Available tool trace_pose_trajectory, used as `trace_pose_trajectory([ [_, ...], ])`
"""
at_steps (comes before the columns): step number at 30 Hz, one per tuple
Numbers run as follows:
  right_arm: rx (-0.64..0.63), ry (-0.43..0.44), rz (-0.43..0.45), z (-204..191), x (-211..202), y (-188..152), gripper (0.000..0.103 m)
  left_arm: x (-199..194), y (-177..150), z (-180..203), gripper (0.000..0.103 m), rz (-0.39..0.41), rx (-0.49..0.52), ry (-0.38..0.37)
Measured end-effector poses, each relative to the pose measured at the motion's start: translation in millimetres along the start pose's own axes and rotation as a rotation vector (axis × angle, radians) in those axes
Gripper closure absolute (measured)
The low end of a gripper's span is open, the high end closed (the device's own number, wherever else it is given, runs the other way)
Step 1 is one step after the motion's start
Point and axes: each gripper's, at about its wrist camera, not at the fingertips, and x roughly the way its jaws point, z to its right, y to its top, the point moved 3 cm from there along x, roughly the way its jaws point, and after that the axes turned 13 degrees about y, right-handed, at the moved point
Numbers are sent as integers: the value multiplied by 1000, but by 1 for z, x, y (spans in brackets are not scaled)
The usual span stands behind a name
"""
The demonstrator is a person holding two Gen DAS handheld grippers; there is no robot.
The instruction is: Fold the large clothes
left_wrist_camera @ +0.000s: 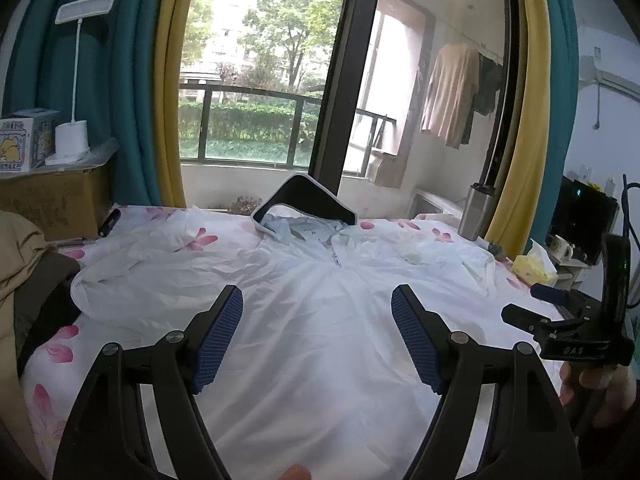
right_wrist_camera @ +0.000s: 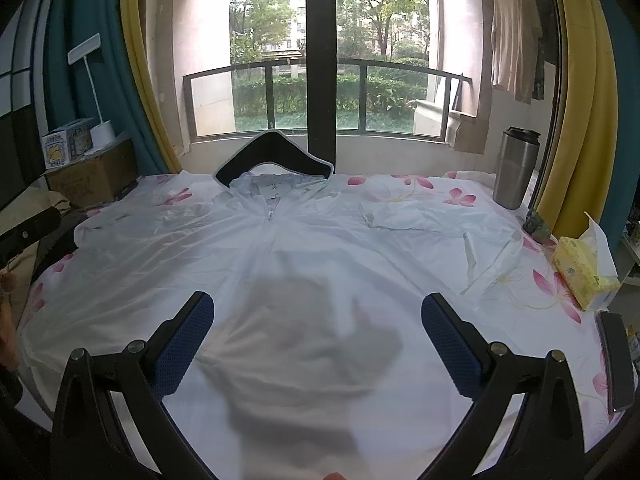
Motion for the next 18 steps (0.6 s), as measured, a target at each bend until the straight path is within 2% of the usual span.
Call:
trace_pose_trajectory([
  [5, 3, -4, 3, 1, 0, 0, 1, 0, -1, -1, 23, 7, 3, 38],
  [18, -1, -3, 3, 1, 0, -1, 1, 0, -4, -1, 23, 4, 1, 23],
])
